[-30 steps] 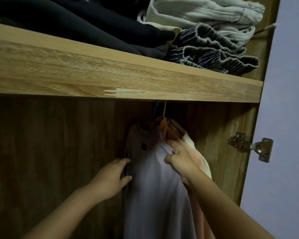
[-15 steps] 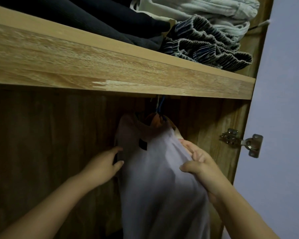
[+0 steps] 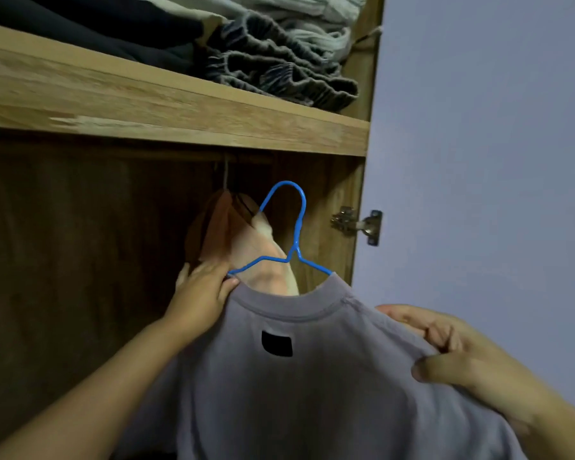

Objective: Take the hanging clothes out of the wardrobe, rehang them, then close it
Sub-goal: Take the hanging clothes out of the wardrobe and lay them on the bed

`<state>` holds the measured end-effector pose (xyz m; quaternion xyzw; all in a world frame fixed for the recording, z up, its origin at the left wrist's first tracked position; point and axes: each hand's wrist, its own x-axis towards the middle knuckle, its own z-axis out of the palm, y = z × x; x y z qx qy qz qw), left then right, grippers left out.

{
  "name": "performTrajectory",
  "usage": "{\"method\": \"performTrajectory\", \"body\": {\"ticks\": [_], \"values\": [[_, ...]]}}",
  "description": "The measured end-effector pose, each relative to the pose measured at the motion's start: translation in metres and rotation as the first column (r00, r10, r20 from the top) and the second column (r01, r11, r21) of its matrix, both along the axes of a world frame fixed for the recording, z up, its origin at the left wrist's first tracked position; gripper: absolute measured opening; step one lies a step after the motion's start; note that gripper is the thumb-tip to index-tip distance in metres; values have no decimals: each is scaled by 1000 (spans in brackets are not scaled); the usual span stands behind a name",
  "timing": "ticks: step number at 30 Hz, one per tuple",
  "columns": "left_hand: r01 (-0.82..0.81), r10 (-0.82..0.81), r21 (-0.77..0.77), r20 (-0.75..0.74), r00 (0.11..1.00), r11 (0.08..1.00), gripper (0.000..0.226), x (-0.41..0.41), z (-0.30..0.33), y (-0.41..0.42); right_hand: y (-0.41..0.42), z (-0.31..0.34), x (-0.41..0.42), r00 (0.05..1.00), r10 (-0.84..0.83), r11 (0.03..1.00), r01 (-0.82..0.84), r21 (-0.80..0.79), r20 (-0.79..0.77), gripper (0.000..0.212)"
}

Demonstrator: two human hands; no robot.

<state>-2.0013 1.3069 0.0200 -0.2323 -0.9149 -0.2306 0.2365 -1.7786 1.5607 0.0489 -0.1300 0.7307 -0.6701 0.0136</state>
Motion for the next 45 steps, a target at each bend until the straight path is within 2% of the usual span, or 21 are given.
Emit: {"method": "performTrajectory", "body": {"ticks": [2, 4, 7, 10, 14, 17, 22, 28, 30, 35, 38, 45], "values": [[87, -87, 35, 13, 996, 996, 31, 24, -3, 15, 15, -3, 30, 999, -31, 999, 31, 41, 11, 60], [129, -132, 91, 28, 991, 987, 31, 56, -8, 32, 30, -5, 65, 995, -101, 984, 100, 146, -5, 60], [167, -173, 137, 34, 984, 976, 32, 103, -23, 55, 51, -9, 120, 967, -247, 906, 255, 338, -68, 52], [224, -237, 168, 60, 970, 960, 28, 151, -40, 76, 70, -23, 172, 916, -346, 732, 398, 553, -202, 40], [259, -263, 139, 9, 965, 956, 30, 216, -56, 111, 93, -50, 242, 786, -540, 478, 580, 660, -300, 15], [314, -321, 166, 14, 947, 935, 28, 260, -57, 136, 104, -64, 291, 674, -650, 319, 661, 679, -351, 20], [481, -491, 185, 6, 871, 857, 48, 311, -52, 173, 108, -76, 366, 421, -787, 40, 763, 645, -450, 33], [650, -677, 247, 35, 735, 719, 34, 368, -50, 210, 83, -92, 444, 65, -852, -280, 782, 557, -519, 47], [707, -741, 257, 58, 669, 658, 25, 383, -51, 221, 66, -96, 469, -44, -856, -374, 741, 558, -516, 40], [829, -874, 283, 91, 478, 483, 19, 436, -55, 246, 14, -110, 530, -282, -826, -534, 668, 518, -488, 24], [884, -924, 269, 96, 371, 383, 16, 478, -55, 258, -15, -119, 570, -411, -781, -622, 571, 536, -470, 21], [949, -990, 291, 98, 101, 125, 10, 593, -58, 283, -74, -121, 663, -622, -624, -769, 379, 515, -474, 12]]}}
